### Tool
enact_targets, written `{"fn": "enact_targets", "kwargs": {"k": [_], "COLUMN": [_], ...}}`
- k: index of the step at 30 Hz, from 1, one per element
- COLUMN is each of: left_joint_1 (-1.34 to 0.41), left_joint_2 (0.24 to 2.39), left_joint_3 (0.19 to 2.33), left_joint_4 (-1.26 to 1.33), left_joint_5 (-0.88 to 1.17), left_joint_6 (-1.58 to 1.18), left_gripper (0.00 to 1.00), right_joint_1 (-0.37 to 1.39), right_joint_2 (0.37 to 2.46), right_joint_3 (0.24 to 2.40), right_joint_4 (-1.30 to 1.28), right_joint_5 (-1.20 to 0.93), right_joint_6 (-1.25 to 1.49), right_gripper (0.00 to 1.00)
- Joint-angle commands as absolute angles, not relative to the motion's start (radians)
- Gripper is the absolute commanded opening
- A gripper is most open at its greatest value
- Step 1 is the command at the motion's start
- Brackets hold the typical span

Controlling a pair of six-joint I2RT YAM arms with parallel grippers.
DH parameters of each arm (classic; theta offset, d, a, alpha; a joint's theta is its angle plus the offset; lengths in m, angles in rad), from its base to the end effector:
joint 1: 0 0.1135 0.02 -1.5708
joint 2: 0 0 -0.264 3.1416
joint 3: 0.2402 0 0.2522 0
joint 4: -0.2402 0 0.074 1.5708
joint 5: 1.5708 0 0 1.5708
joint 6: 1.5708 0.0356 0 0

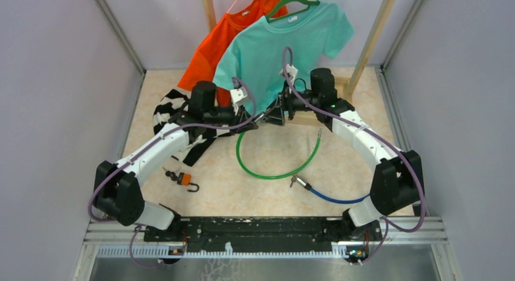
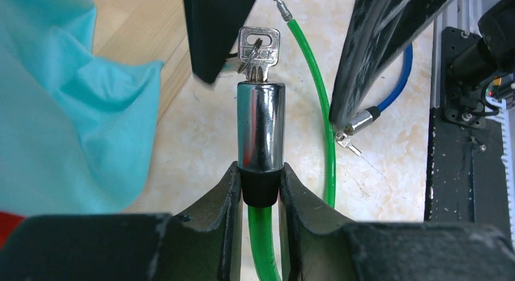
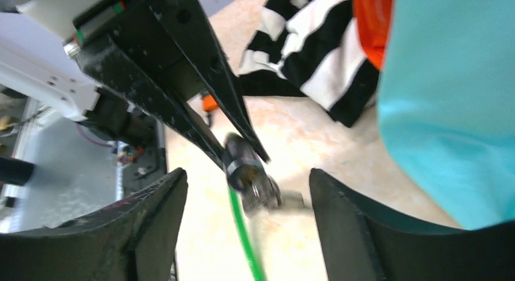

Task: Lock with the key
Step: Lock the lock.

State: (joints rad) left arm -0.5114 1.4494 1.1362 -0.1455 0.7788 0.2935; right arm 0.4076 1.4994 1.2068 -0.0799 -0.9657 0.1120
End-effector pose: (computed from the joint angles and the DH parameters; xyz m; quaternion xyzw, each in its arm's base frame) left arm 0.2743 -0.1826 0.3132 0.4921 0.6445 -0.3736 0.4504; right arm 0.3013 0.1620 0.3293 -0.3667 0.6849 0.4989 0.3842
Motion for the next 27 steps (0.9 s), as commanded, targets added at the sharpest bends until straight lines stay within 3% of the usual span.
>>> {"fn": "enact_targets", "kwargs": {"k": [1,6,15,20,27], "left_joint_1": [-0.473,-0.455,-0.45,-0.45,-0.45], "left_joint_2": [1.39,1.378,1.357,1.355,1.352], "left_joint_3": [1.094,1.07,1.036,1.031,1.026], "left_joint_4": [-0.033,0.009,0.047,0.057,0.059], "left_joint_5": [0.741,0.672,0.689,0.699,0.696], "left_joint_6": [0.149,0.078,0.061,0.059,0.073], "left_gripper": [0.0,0.0,0.0,0.0,0.0], "right_joint_1": [0.319,0.18,0.161,0.161,0.161], "right_joint_2": [1.416,1.318,1.221,1.176,1.224], "right_joint_3": [1.221,1.136,0.851,0.7,0.653], "right_joint_4": [-0.095,-0.135,-0.174,-0.09,-0.06], "right_joint_5": [-0.91,-0.805,-0.371,-0.273,-0.244], "right_joint_6": [0.068,0.056,0.028,0.068,0.119], "right_gripper": [0.78,0.8,0.78,0.77,0.72]}}
